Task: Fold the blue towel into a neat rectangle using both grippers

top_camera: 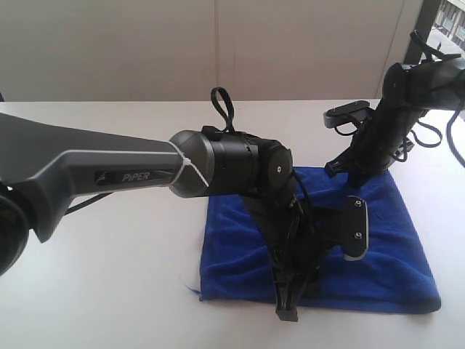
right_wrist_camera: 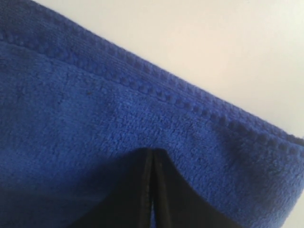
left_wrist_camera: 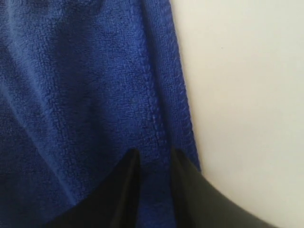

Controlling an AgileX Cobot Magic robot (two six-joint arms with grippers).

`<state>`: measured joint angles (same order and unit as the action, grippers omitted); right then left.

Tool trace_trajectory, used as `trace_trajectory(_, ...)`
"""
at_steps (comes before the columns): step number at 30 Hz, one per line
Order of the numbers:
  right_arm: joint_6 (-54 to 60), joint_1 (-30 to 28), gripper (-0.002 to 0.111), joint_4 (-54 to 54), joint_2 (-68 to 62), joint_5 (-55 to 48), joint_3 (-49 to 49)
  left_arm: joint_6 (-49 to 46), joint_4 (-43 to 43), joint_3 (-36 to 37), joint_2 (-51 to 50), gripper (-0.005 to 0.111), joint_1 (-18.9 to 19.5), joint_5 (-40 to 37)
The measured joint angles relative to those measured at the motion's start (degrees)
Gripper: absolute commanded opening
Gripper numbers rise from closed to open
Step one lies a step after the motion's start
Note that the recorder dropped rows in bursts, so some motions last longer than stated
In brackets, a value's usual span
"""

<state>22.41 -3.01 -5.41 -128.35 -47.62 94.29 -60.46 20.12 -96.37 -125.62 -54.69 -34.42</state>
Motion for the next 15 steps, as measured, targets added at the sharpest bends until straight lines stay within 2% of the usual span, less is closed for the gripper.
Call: trace_trajectory(15, 0.00, 0.00, 0.000, 0.00, 0.00, 0.00, 0.00, 0.00, -0.14, 0.00, -0.51, 0.032, 0.00, -0.11)
